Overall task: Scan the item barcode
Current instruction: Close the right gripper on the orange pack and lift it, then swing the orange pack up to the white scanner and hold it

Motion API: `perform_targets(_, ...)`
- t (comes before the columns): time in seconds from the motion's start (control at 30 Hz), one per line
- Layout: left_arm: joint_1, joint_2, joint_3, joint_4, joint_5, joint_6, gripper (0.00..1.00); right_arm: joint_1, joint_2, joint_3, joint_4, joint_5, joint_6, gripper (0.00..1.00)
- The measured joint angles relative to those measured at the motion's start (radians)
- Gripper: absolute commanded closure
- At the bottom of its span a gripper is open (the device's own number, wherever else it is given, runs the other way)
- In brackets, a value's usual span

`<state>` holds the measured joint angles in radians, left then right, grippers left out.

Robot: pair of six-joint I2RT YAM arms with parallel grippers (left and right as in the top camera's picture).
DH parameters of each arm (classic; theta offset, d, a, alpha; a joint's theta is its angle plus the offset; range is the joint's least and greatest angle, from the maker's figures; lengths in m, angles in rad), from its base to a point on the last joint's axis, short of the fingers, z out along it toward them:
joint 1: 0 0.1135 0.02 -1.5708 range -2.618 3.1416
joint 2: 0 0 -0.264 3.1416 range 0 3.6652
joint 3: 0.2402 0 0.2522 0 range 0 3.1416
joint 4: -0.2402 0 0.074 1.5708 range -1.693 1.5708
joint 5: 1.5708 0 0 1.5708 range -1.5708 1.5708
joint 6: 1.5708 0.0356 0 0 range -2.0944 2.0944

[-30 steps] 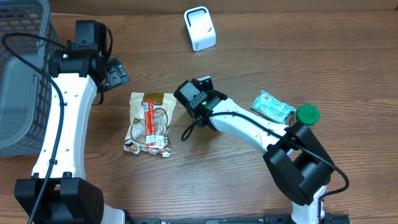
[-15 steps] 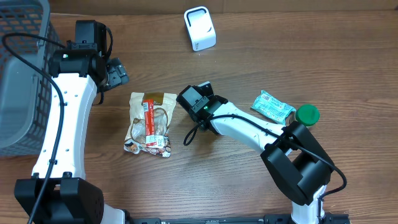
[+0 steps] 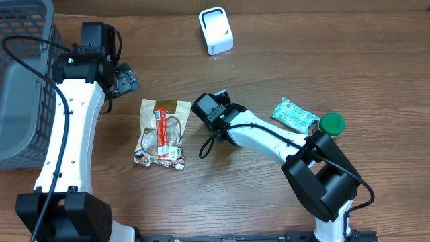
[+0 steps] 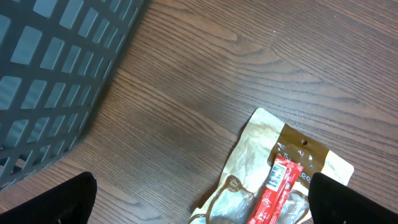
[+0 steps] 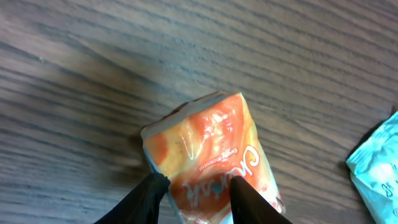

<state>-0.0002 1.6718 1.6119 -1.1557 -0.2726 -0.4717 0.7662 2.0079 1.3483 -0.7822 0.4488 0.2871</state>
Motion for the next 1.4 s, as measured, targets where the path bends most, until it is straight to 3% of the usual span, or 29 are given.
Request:
perform_targets(0.7, 0.0, 0.0, 0.0, 0.0, 0.0, 0.0, 0.0, 0.0, 0.0, -0.039, 0.03, -0.023, -0.004, 0.63)
perform_targets(0.8, 0.0, 0.0, 0.0, 0.0, 0.0, 0.0, 0.0, 0.002, 0.0, -0.062, 0.059, -0.014, -0.006, 0.54)
perform_targets(0.9, 0.0, 0.0, 0.0, 0.0, 0.0, 0.0, 0.0, 0.002, -0.001, -0.066, 0.062, -0.013, -0.009, 0.55)
perform_targets(1.07, 0.0, 0.0, 0.0, 0.0, 0.0, 0.0, 0.0, 0.0, -0.002, -0.069, 0.061, 0.003, -0.012, 0.94)
perform_targets(1.4, 0.0, 0.0, 0.0, 0.0, 0.0, 0.0, 0.0, -0.019, -0.008, -0.04, 0.007, 0.0, -0.014, 0.96)
